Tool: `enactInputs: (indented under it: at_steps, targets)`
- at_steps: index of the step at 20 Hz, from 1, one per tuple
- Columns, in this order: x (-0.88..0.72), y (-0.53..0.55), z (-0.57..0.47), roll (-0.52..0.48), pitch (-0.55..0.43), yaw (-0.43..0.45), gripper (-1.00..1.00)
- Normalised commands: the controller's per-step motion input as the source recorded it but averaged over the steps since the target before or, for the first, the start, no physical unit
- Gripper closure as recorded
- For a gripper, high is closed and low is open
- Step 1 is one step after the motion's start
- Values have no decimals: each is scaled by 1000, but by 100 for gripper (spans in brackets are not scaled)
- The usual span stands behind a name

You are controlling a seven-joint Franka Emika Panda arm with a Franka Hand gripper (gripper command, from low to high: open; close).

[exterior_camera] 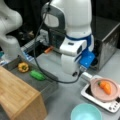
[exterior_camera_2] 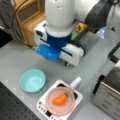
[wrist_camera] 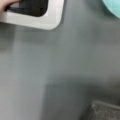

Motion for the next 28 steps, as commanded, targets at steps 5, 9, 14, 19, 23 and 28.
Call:
enactInputs:
  at_steps: [5, 9, 14, 19, 23, 28]
  targets:
    - [591, 314, -55, 134, 226, -299, -100]
    - [487, 194, -148, 122, 151, -266, -100]
    - [390, 140, -164, 95, 102, -208, -100]
    - [272, 121, -71, 51, 84, -205, -100]
    - [170, 178, -147, 29, 49, -218, -100]
    - [86, 210, -150, -28, 30, -193, -100]
